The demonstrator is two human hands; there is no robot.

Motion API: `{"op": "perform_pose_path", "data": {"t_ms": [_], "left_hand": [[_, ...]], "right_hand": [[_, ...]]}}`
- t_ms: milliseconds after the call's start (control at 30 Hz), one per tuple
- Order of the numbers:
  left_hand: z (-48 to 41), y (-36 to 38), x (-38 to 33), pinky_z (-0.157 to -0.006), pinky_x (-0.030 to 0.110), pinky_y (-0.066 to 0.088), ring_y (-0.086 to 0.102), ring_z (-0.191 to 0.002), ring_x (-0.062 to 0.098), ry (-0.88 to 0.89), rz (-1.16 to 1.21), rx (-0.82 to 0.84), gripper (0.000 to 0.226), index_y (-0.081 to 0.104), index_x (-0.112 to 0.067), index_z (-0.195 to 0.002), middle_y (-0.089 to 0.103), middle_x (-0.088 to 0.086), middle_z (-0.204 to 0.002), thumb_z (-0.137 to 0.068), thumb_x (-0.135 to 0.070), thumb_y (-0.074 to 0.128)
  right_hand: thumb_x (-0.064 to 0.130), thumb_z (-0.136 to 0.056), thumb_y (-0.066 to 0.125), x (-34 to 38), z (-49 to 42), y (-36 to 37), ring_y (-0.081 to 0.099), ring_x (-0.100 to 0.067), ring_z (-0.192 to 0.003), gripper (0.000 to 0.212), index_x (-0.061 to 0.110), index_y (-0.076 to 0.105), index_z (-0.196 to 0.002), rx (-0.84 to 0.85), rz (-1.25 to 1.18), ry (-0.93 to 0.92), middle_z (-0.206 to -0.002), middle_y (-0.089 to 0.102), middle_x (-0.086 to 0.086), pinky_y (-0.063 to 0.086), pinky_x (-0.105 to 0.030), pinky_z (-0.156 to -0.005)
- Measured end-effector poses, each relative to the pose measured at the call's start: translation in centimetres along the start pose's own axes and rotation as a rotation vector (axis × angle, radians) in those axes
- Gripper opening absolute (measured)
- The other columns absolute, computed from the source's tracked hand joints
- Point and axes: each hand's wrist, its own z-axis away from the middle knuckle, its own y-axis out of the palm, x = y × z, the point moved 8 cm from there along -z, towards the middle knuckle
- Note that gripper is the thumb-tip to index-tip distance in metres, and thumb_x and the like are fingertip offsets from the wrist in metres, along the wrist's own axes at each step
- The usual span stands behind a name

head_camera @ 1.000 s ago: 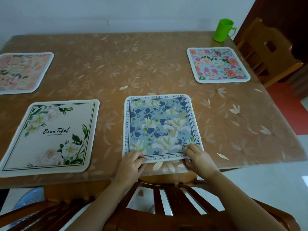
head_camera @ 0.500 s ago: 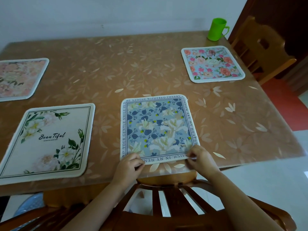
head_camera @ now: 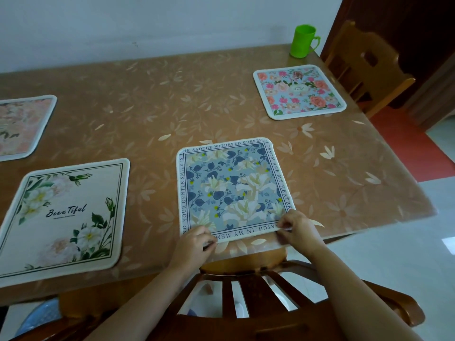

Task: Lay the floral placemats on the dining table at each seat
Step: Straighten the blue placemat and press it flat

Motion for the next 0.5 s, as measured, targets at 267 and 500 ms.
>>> {"op": "perform_pose_path", "data": {"t_ms": [267, 500], "left_hand": [[0.2, 0.1, 0.1, -0.066, 0.037, 0.052, 0.058, -0.076, 0.021, -0.019, -0.021, 0.010, 0.013, 0.069, -0.006, -0.077, 0.062, 0.008, -0.079, -0.067, -0.002, 0.077], [0.7, 1.9, 2.5, -0.110, 0.045, 0.016, 0.014, -0.138, 0.029, -0.078, -0.256, 0.159, 0.050, 0.036, -0.018, -0.137, 0.022, 0.011, -0.150, -0.091, -0.036, 0.048]], "right_hand": [[0.014, -0.071, 0.075, -0.3, -0.1, 0.5, 0.053, -0.018, -0.092, 0.014, 0.012, 0.063, -0.078, 0.034, 0.111, -0.017, -0.090, 0.053, 0.002, 0.050, -0.033, -0.082], [0.045, -0.082, 0.058, 0.6, -0.1, 1.1, 0.032, -0.023, -0.122, 0.048, 0.020, 0.049, -0.122, -0.035, 0.329, -0.053, -0.131, 0.042, -0.004, 0.033, -0.042, -0.103]]}}
